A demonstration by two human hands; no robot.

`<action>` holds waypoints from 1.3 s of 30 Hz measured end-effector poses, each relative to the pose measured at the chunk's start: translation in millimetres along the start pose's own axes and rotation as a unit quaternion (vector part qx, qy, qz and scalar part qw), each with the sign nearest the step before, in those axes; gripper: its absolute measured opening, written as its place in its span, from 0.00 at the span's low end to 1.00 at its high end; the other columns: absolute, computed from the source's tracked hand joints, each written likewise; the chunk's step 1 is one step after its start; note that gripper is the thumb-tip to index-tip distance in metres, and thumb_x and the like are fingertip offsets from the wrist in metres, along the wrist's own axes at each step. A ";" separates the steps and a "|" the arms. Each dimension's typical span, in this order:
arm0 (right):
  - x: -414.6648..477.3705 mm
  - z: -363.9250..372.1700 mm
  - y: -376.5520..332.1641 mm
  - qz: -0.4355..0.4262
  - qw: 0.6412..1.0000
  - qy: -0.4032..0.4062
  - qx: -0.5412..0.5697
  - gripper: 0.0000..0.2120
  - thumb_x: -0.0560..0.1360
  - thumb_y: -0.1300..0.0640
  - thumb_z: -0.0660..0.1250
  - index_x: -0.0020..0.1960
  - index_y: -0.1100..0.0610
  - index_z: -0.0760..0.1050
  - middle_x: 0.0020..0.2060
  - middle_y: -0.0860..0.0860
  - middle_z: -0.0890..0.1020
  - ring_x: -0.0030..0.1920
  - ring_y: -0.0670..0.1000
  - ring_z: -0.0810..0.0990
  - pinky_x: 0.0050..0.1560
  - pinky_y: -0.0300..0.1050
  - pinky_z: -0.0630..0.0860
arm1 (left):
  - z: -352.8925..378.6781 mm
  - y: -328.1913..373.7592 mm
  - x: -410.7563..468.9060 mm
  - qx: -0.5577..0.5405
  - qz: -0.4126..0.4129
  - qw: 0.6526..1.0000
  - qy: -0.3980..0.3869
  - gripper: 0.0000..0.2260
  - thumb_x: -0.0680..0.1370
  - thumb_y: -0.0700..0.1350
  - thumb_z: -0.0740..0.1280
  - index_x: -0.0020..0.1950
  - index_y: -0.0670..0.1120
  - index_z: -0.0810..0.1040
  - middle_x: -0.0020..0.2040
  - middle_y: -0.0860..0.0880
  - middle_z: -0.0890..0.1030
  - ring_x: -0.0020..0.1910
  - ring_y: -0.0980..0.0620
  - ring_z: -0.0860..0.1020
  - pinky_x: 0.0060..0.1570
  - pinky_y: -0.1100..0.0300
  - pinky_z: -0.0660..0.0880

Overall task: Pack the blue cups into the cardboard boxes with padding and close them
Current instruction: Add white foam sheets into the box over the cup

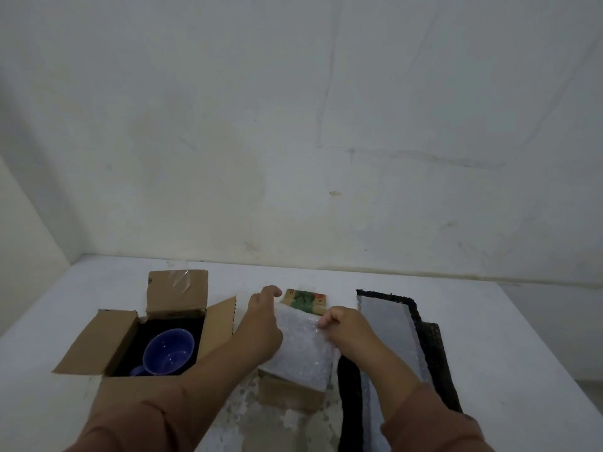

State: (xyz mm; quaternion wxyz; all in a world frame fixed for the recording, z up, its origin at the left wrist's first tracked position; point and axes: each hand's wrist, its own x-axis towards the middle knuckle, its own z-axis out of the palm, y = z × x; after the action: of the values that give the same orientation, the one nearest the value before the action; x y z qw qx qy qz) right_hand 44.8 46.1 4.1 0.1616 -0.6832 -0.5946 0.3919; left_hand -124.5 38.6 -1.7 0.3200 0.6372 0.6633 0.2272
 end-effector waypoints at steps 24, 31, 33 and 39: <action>4.8 16.3 5.4 -0.126 0.833 -0.104 -0.529 0.28 0.72 0.46 0.67 0.67 0.58 0.67 0.67 0.57 0.65 0.66 0.60 0.61 0.68 0.62 0.53 | -3.1 -10.1 8.4 0.476 0.122 0.847 -0.204 0.34 0.74 0.59 0.65 0.76 0.49 0.59 0.77 0.47 0.55 0.75 0.41 0.53 0.72 0.37 0.44; 8.0 34.1 6.8 -0.126 0.840 -0.065 -0.523 0.29 0.72 0.52 0.68 0.69 0.60 0.63 0.64 0.58 0.69 0.64 0.60 0.67 0.69 0.60 0.53 | 5.3 -8.7 17.3 0.548 0.133 0.793 -0.229 0.41 0.72 0.56 0.70 0.78 0.45 0.53 0.78 0.43 0.54 0.76 0.38 0.47 0.70 0.32 0.38; 9.3 38.1 5.6 -0.119 0.850 -0.063 -0.509 0.29 0.72 0.53 0.68 0.69 0.59 0.62 0.63 0.59 0.70 0.62 0.60 0.70 0.70 0.61 0.52 | 11.1 -6.1 14.9 0.565 0.143 0.784 -0.215 0.36 0.73 0.53 0.69 0.76 0.43 0.57 0.76 0.41 0.58 0.76 0.37 0.49 0.70 0.31 0.39; 13.3 20.1 -6.4 -0.058 0.836 -0.181 -0.514 0.40 0.69 0.43 0.70 0.73 0.55 0.55 0.67 0.56 0.66 0.63 0.59 0.71 0.69 0.67 0.50 | 10.0 3.4 13.5 0.600 0.156 0.760 -0.194 0.30 0.75 0.51 0.66 0.74 0.42 0.63 0.73 0.39 0.60 0.73 0.36 0.54 0.70 0.31 0.36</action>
State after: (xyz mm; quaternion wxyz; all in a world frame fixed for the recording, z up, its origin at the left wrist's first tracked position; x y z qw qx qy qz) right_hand 25.6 55.3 -9.0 -0.3006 -0.5489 -0.7680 0.1362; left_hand -114.8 51.2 -8.0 -0.0457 0.8240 0.4789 -0.2993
